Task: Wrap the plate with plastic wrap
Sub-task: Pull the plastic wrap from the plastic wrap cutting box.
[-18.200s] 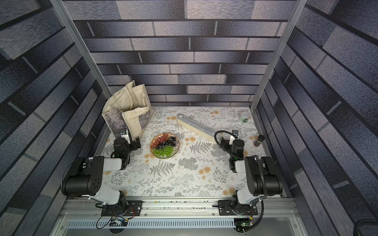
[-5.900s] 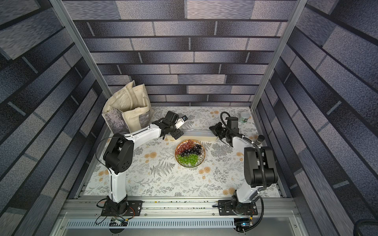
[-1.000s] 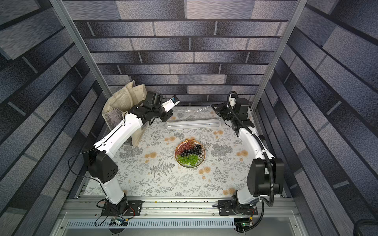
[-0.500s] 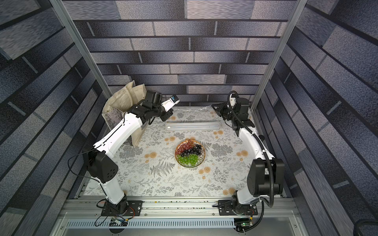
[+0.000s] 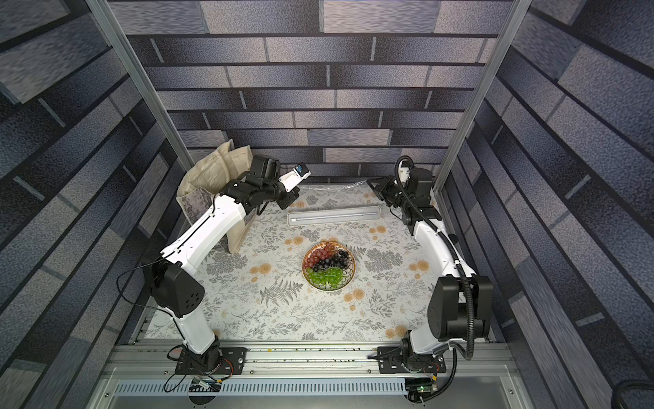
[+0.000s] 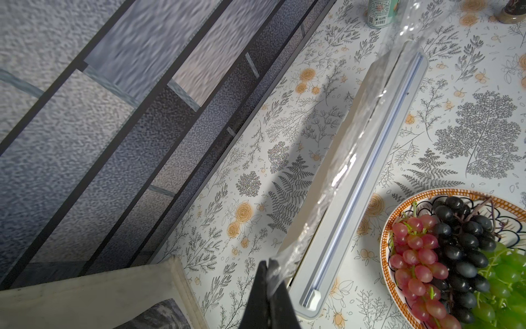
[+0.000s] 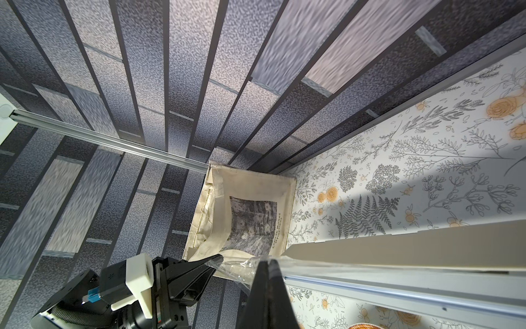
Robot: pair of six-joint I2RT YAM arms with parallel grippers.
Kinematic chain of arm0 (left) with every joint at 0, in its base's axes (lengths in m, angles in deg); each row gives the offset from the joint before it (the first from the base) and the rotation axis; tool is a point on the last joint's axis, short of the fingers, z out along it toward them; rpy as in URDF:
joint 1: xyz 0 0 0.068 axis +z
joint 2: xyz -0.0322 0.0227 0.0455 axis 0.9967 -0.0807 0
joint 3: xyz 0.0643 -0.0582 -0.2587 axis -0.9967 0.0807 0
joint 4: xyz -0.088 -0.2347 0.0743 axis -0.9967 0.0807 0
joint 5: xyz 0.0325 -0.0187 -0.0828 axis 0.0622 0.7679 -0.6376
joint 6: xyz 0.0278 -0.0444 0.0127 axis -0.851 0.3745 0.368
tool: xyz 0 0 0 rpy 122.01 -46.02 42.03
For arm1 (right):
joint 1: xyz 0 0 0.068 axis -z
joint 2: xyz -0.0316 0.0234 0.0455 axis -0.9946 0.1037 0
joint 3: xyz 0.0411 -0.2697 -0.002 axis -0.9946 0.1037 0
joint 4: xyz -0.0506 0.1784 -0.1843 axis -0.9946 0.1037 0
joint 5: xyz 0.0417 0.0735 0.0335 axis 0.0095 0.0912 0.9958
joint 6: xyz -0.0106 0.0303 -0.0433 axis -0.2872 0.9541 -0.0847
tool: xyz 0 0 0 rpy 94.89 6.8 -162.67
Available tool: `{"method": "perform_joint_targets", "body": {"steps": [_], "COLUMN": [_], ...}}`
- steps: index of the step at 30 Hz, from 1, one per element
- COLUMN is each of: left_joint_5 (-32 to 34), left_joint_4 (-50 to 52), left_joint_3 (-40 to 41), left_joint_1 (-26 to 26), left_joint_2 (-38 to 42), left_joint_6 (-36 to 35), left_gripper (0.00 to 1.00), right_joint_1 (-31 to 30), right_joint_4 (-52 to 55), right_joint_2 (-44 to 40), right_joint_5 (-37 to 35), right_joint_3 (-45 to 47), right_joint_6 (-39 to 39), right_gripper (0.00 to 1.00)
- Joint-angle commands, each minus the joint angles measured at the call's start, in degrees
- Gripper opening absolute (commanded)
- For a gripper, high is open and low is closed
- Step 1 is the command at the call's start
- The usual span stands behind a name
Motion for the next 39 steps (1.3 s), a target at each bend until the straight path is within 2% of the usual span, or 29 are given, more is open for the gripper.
{"method": "perform_joint_targets", "body": {"steps": [1,39], "left_joint_5": [-0.39,0.14], "left_joint_4": [-0.92,0.50], "left_joint_3": [-2.78,-4.95], "left_joint_1": [-0.41,-1.53], "left_joint_2": [1.08,0.06], "left_joint_6": [1.09,0.78], "left_gripper": [0.01,0.01], "right_joint_1": [0.31,0.47], "right_joint_4": [-2.87,-1.99], "right_joint_2": [-2.69,-4.04], "right_joint_5": [0.03,0.46], "right_joint_3": [-2.59,-2.14], "right_joint_6": [-0.88,-1.63], "right_gripper": [0.00,0.00]}}
